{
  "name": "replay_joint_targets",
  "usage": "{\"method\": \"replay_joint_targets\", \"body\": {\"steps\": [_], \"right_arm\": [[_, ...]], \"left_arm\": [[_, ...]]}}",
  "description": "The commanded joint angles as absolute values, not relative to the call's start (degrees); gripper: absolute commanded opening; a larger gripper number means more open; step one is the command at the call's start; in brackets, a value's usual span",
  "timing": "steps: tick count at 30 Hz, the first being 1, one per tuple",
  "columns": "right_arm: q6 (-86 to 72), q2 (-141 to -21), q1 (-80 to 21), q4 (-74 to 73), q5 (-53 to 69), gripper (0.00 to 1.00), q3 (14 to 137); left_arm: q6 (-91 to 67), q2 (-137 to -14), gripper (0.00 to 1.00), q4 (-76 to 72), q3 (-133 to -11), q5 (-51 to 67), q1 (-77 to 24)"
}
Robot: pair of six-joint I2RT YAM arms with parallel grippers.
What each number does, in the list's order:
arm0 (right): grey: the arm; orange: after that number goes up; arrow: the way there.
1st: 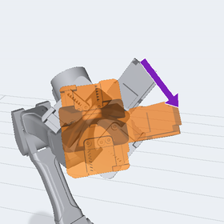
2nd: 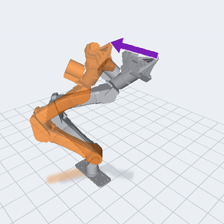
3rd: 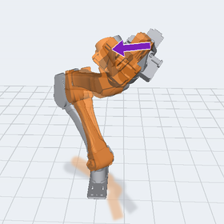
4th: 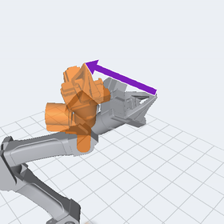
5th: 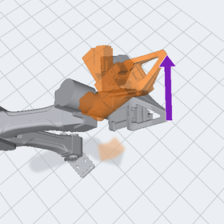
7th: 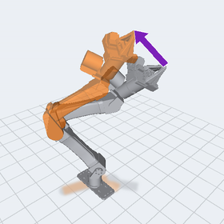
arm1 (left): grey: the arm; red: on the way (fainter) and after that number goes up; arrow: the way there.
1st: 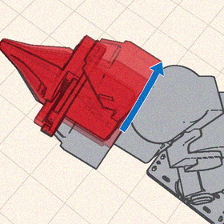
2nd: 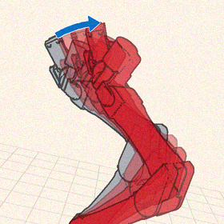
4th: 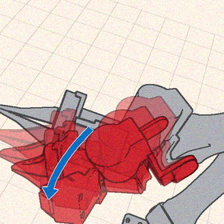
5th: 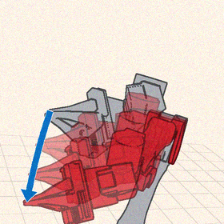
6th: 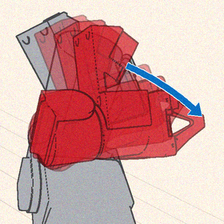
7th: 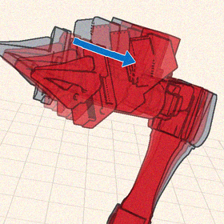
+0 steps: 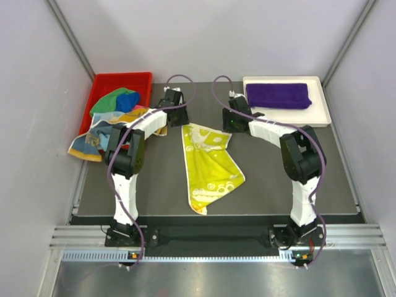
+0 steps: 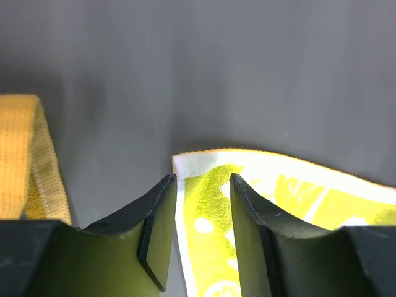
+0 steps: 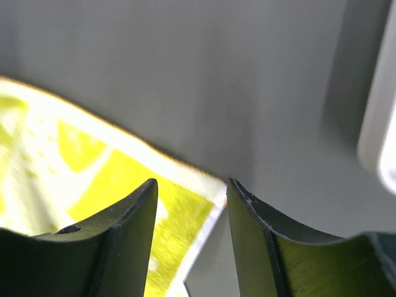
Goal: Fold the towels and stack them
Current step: Flatten out the crumpled towel
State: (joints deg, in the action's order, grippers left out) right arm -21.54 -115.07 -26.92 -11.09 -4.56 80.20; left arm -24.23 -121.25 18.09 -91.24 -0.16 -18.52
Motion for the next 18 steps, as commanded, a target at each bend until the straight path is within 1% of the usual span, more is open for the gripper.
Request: {"method": "replay_joint_targets", "body": {"steps": [1, 7, 8, 18], "right_arm": [[-23.2, -115.6, -26.0, -11.5, -8.3, 0.49, 85.2], [-24.1, -115.6, -26.0, -13.7, -10.7, 0.48, 84.0], [-24.3, -115.1, -26.1, -13.8, -11.1, 0.48, 83.5], [-26.1, -115.8, -26.0, -13.3, -9.8, 0.49, 79.8]], "left_arm": [[-24.3, -119.4, 0.45, 17.2, -91.4, 0.8, -18.5], [-24.6, -122.8, 0.45, 19.2, -93.8, 0.5, -18.4], [-24.6, -123.1, 0.45, 19.5, -93.9, -1.3, -18.4], [-24.5, -124.5, 0.46, 20.7, -94.9, -2.7, -18.4]]}}
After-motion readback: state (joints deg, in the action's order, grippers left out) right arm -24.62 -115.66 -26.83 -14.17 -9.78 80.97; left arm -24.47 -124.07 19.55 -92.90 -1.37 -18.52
